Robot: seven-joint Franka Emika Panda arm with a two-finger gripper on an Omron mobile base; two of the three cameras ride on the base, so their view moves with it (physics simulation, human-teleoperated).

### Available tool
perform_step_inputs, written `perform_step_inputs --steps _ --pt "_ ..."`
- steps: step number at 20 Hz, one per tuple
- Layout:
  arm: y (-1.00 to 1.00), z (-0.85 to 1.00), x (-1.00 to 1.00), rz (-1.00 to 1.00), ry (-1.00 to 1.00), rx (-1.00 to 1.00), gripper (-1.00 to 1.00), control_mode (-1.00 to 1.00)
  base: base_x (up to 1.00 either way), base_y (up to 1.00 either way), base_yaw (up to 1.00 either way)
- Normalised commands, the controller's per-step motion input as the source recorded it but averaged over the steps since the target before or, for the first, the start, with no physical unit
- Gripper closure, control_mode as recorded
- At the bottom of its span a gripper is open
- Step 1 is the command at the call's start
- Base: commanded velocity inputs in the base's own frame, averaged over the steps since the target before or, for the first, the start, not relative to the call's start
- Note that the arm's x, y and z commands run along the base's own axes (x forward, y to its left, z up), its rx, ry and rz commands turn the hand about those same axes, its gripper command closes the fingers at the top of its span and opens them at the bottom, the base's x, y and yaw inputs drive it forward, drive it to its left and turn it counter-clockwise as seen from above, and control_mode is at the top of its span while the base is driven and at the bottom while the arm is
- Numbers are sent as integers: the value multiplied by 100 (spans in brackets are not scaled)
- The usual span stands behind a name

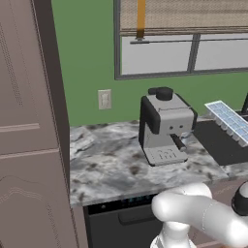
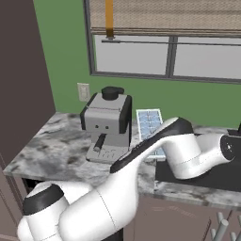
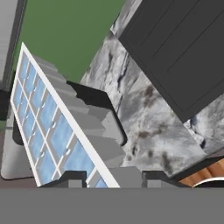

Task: The ice cube tray has been filled with water. Take the tray and place it in the freezer to make ice. Close the freezer door after placing the tray.

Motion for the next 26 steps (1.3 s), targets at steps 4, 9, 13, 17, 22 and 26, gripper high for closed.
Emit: perform_step_inputs --steps 4,9,13,17,22,26 --pt "65 10 -48 4 -1 0 100 -100 0 0 0" --pt "78 10 -49 3 -4 0 100 -100 0 0 0" --pt "84 17 -39 0 -5 0 100 -100 0 0 0" --pt "94 13 -15 0 -1 0 100 -100 0 0 0" --pt "100 1 5 0 0 -3 100 -100 0 0 0" --pt "80 0 5 0 2 -5 100 -100 0 0 0"
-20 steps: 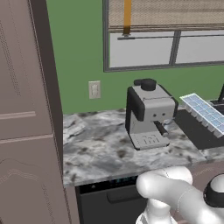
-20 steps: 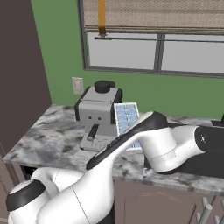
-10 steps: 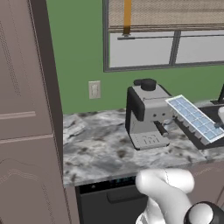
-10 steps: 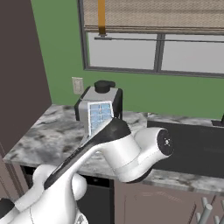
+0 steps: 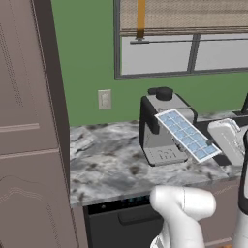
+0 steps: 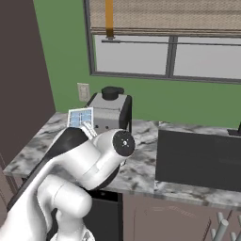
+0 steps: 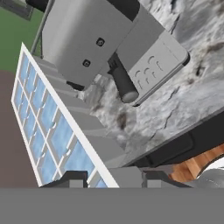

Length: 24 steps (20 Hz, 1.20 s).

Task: The ice cube tray has been filled with water. Take the tray and place it in the freezer to make ice. Close the freezer door after placing the tray.

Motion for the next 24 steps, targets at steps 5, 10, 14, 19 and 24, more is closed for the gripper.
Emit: perform_step_inputs --steps 5,10,14,19,24 --pt "26 0 0 0 2 -3 100 -100 0 0 0" --pt "0 0 9 0 0 0 100 -100 0 0 0" --pt "0 0 -1 0 0 0 100 100 -4 0 0" --pt "0 0 0 0 0 0 100 100 -41 -5 -3" --pt "0 0 0 0 0 0 100 100 -60 -17 -11"
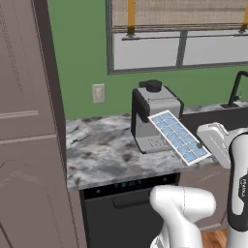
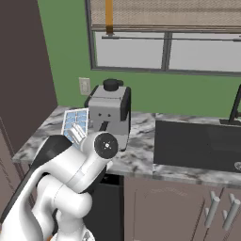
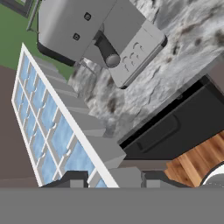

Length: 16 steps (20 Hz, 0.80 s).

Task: The ice cube tray has been filled with water. Take the tray and place it in the freezer to make ice. Close the freezer door after placing the tray.

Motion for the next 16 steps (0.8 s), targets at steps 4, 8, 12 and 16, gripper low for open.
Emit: perform_step_inputs --steps 4,8,12,16 --pt "0 0 0 0 0 0 100 100 -40 -31 -25" --pt "0 0 0 0 0 0 100 100 -35 -32 -35" --pt "0 0 0 0 0 0 100 100 -16 -31 -39" --pt "0 0 0 0 0 0 100 100 -7 -34 -39"
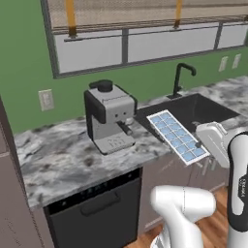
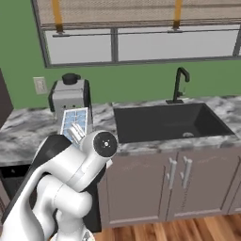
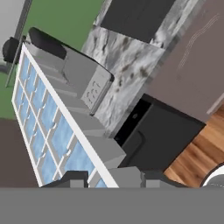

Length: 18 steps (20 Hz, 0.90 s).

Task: The ice cube tray has been filled with water. Take the tray and place it in the freezer to make ice. Close the freezer door after placing the tray.

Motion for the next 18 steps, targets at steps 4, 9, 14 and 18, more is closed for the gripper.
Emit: perform_step_inputs --steps 4,9,14,18 --pt "0 0 0 0 0 0 100 100 0 -29 -41" --pt "0 0 0 0 0 0 100 100 0 -24 -42" --pt "0 0 0 0 0 0 100 100 0 -21 -45" --pt "0 0 0 0 0 0 100 100 0 -19 -46"
